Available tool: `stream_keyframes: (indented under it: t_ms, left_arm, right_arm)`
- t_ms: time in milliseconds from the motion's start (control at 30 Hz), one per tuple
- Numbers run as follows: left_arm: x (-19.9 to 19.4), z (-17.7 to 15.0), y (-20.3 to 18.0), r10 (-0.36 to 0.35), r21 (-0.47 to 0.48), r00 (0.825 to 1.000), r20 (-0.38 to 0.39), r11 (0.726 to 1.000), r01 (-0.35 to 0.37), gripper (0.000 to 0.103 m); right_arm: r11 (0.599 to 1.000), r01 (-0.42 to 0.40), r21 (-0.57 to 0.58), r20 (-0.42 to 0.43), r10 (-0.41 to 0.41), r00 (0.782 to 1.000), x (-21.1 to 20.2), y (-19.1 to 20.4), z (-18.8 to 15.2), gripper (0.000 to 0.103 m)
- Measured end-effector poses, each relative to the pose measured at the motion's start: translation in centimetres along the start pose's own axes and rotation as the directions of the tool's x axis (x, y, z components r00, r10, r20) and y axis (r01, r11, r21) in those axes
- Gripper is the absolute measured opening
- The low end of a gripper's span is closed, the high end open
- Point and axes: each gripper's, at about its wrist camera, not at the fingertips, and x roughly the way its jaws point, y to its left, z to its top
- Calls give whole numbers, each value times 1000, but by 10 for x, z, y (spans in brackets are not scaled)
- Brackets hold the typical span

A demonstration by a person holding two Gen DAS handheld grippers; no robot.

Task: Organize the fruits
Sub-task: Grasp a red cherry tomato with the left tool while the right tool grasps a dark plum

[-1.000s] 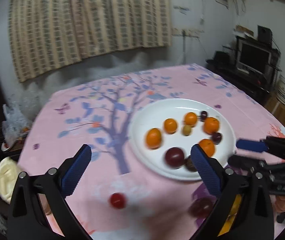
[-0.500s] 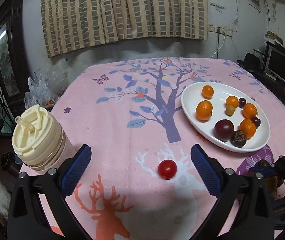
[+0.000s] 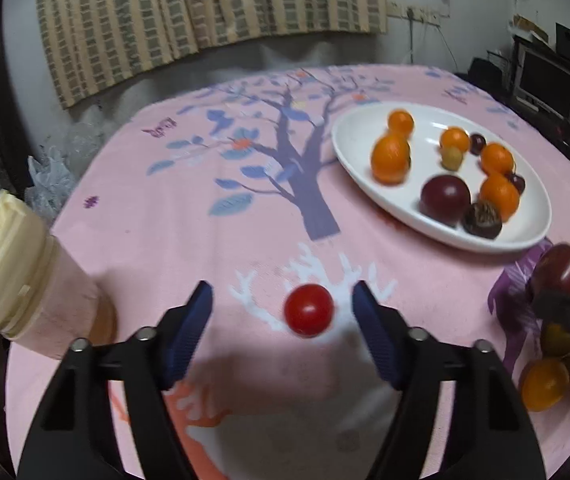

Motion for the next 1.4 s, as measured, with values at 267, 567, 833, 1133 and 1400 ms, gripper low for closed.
stream_keyframes:
  t_ms: [267,567,833,1133,1400]
  left_arm:
    - [16,-4,-1,-63,-9,997,-39,998,63,48]
    - [17,-4,0,-92,-29,994,-50,995,91,27]
    - [-32,47,-27,-179,-38,972,149,982,187,27]
    - [21,100,-101,-220,13,971,96,976,219,27]
    - [-6,89,-98,-113,-10,983,142,993,115,87]
  right_arm:
    - [1000,-3,1,3,3,1000,-4,0,2,38]
    - [1000,10,5,22,-10,1000,-6,-2,3,38]
    - [976,68,204,184,-107,977,-25,-58,19,38]
    - [940,102,324,171,-165,971,-6,-118,32,39]
    - [953,62,297,154,-112,982,-18,-116,32,49]
